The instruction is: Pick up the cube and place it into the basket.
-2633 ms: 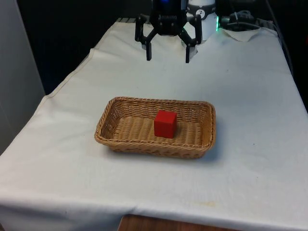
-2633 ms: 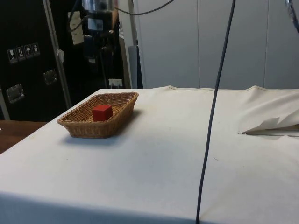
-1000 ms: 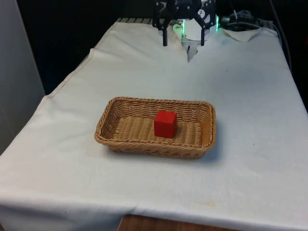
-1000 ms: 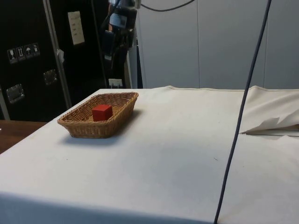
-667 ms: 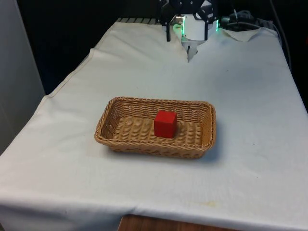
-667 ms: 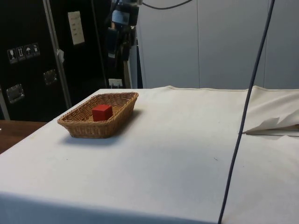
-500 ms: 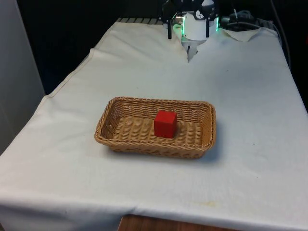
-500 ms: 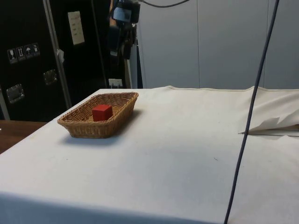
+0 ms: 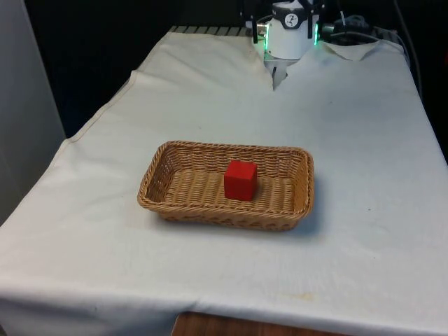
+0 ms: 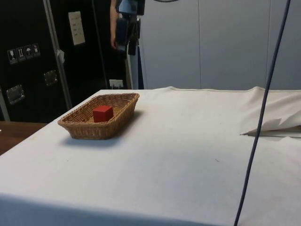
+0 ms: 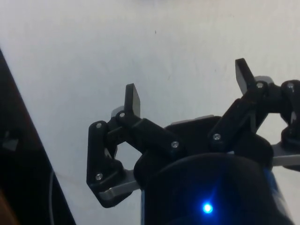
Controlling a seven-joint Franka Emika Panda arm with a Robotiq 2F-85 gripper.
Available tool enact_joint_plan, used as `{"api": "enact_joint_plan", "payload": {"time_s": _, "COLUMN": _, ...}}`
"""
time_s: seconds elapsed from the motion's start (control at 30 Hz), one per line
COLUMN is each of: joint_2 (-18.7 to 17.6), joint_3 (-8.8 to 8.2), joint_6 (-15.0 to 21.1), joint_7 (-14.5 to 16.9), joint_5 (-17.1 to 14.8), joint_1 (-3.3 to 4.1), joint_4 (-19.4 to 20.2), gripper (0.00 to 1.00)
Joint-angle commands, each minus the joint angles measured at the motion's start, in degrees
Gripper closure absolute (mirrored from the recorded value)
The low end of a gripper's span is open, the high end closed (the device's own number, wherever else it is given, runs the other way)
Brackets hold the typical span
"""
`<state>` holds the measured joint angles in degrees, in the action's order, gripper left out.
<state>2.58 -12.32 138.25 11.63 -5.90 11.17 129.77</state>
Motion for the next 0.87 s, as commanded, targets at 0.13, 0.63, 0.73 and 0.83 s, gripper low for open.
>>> {"api": "enact_joint_plan", "payload": {"time_s": 0.13, "joint_2": 0.63, "joint_3": 0.34, "joint_6": -1.55, "joint_7": 0.52, "joint_5": 0.11, "joint_1": 0.00, "joint_4": 0.00, "gripper": 0.00}}
{"api": "enact_joint_plan", "payload": {"time_s": 0.63, "joint_2": 2.06, "joint_3": 1.66, "joint_6": -9.00, "joint_7": 2.35, "joint_5": 0.34, "joint_1": 0.11, "joint_4": -0.17, "gripper": 0.00}}
{"api": "enact_joint_plan", "payload": {"time_s": 0.73, "joint_2": 2.18, "joint_3": 1.89, "joint_6": -10.66, "joint_7": 2.58, "joint_5": 0.34, "joint_1": 0.11, "joint_4": -0.29, "gripper": 0.00}}
{"api": "enact_joint_plan", "payload": {"time_s": 0.83, "joint_2": 2.06, "joint_3": 1.95, "joint_6": -11.69, "joint_7": 2.69, "joint_5": 0.29, "joint_1": 0.00, "joint_4": -0.63, "gripper": 0.00}}
